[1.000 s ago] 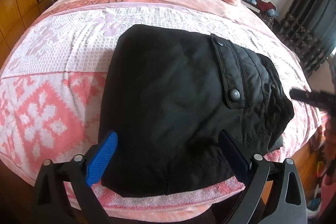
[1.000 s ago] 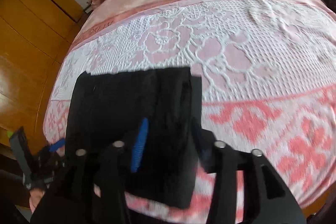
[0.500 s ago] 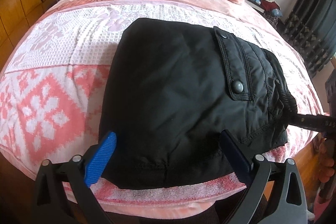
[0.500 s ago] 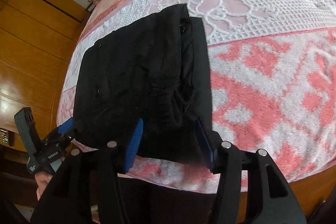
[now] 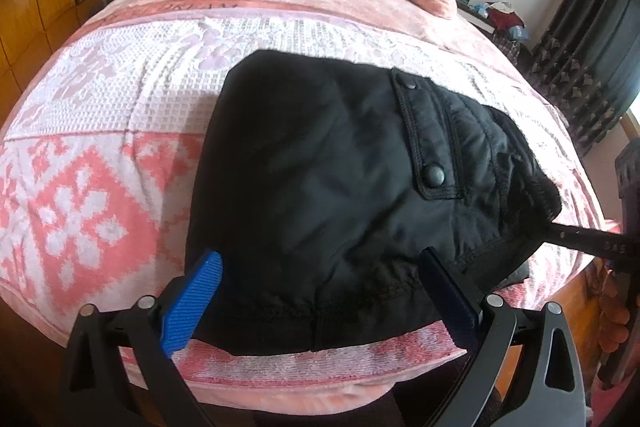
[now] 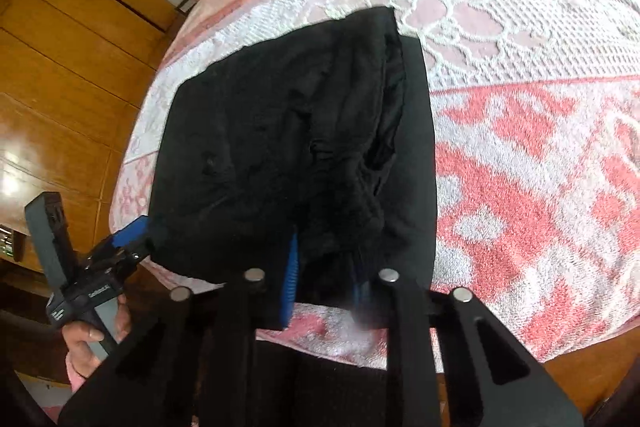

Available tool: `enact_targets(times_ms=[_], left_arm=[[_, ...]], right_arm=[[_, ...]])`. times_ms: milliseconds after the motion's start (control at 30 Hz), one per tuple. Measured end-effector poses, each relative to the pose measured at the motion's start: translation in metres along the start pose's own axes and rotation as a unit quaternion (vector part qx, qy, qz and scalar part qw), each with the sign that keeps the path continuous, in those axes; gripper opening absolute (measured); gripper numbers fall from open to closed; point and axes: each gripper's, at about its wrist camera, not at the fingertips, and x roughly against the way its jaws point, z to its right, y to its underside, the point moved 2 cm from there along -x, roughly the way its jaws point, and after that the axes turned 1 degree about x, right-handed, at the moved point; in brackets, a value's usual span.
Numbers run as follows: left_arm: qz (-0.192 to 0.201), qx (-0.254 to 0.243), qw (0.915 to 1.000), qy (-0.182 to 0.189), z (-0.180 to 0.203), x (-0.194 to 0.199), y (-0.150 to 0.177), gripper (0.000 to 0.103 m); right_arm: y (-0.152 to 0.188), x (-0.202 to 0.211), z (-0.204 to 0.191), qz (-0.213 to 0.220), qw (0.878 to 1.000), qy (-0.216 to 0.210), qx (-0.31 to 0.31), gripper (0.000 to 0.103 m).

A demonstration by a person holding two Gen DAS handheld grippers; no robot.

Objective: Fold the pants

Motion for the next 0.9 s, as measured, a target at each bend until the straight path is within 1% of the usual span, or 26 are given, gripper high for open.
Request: enact_targets(times_ms=[100, 200, 300, 400, 500, 600, 700, 767, 833, 900], left_arm=[[0.011, -0.007, 0.9999, -0.002, 0.004, 0.006, -0.001, 0.099], [0.021, -0.013, 0.9997, -0.005, 0.006, 0.011, -0.003, 0.099], [0.028, -0.017, 0.9994, -0.009, 0.008, 0.016, -0.004, 0.099], [0.041, -0.026, 0.9988, -0.013, 0.011, 0.023, -0.006, 0.099], [0.055, -0.036, 0.9977, -0.017, 0.014, 0.030, -0.009, 0.099], [0.061, -0.040, 0.9972, -0.015, 0.016, 0.032, -0.012, 0.099], [0.063, -0.048, 0.9968, -0.013, 0.019, 0.033, -0.016, 0.099], [0.062, -0.054, 0.9966, -0.012, 0.019, 0.031, -0.018, 0.099], [0.060, -0.059, 0.9964, -0.010, 0.019, 0.028, -0.020, 0.099], [0.054, -0.059, 0.9968, -0.007, 0.018, 0.024, -0.022, 0.099]], right_arm=[[0.002, -0.002, 0.001, -0.005, 1.000, 0.019, 0.009, 0.019], [0.003, -0.021, 0.006, -0.022, 0.999, 0.046, 0.013, 0.020], [0.007, -0.039, 0.007, -0.028, 0.997, 0.067, 0.023, 0.020], [0.005, -0.043, 0.007, -0.031, 0.997, 0.070, 0.018, 0.021], [0.002, -0.037, 0.006, -0.028, 0.998, 0.057, 0.014, 0.022], [0.004, -0.020, 0.009, -0.014, 0.999, 0.049, 0.011, 0.031], [0.001, -0.008, 0.007, -0.002, 0.999, 0.045, 0.010, 0.034], [-0.001, -0.003, 0.010, 0.008, 0.999, 0.046, 0.005, 0.040], [-0.003, 0.002, 0.014, 0.018, 0.999, 0.047, 0.001, 0.050], [-0.009, 0.006, 0.019, 0.026, 0.999, 0.047, -0.001, 0.054]])
